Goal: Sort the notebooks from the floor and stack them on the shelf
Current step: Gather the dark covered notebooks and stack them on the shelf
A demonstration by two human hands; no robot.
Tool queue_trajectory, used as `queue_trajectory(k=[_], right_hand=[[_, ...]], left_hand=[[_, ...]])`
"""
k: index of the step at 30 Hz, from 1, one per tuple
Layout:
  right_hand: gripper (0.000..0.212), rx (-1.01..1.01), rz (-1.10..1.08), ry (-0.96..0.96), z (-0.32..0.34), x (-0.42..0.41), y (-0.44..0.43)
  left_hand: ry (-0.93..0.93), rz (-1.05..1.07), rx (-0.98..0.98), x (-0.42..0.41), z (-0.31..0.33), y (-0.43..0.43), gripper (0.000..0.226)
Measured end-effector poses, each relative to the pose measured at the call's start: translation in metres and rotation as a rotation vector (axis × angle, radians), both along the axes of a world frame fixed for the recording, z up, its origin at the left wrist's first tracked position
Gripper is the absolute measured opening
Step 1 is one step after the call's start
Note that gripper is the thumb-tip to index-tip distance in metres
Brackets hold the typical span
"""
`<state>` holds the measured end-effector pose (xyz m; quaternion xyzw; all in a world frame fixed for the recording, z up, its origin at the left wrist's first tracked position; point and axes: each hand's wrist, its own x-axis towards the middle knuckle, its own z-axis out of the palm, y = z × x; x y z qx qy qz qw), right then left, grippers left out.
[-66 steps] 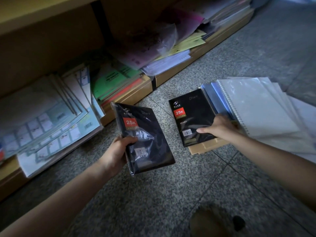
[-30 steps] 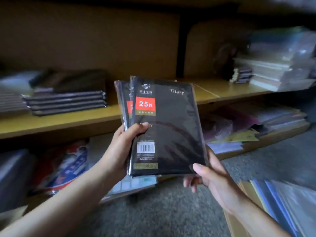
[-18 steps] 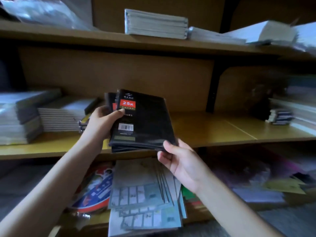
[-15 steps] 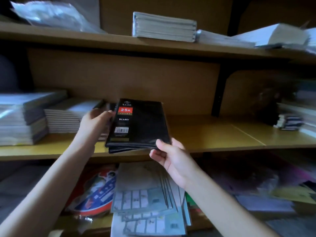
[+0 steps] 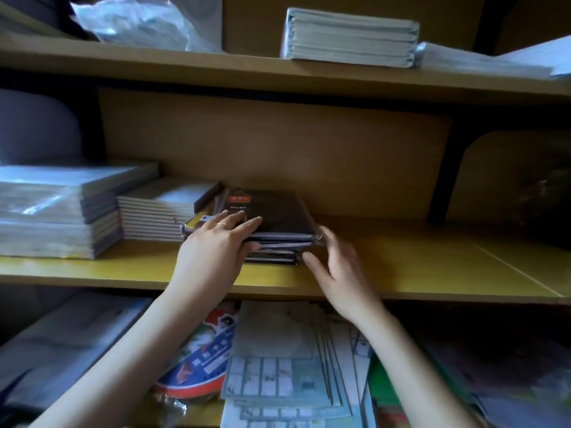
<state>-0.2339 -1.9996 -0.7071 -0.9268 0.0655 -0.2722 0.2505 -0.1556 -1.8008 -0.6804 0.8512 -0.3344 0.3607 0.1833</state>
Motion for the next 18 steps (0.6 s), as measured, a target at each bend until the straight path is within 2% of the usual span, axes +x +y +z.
queue_trajectory(k=[2,3,6,14,16,18], right_hand=[[0.063,-0.208,-0.095,0.230,-0.007,-0.002,-0.017],[0.059,-0.290,-0.126,0.265,-0.008,-0.002,-0.020],[0.050,-0.403,-0.134,0.227,-0.012,0.000,-0.017],[0.045,-0.425,-0.163,0.169,-0.016,-0.001,-0.015],[0.045,-0.437,-0.166,0.157,-0.019,0.000,-0.016],[0.049,-0.461,-0.191,0.110,-0.023,0.001,-0.017]], left_hand=[[0.012,0.007,-0.019,0.011,0.000,0.000,0.037],[0.023,0.009,-0.034,0.017,0.000,-0.001,0.037],[0.010,0.042,-0.034,0.031,0.001,-0.003,0.039],[0.086,0.201,-0.092,0.051,0.003,-0.006,0.040],[0.049,0.238,-0.064,0.047,-0.002,-0.007,0.044],[0.031,0.291,-0.016,0.037,-0.012,-0.010,0.059]])
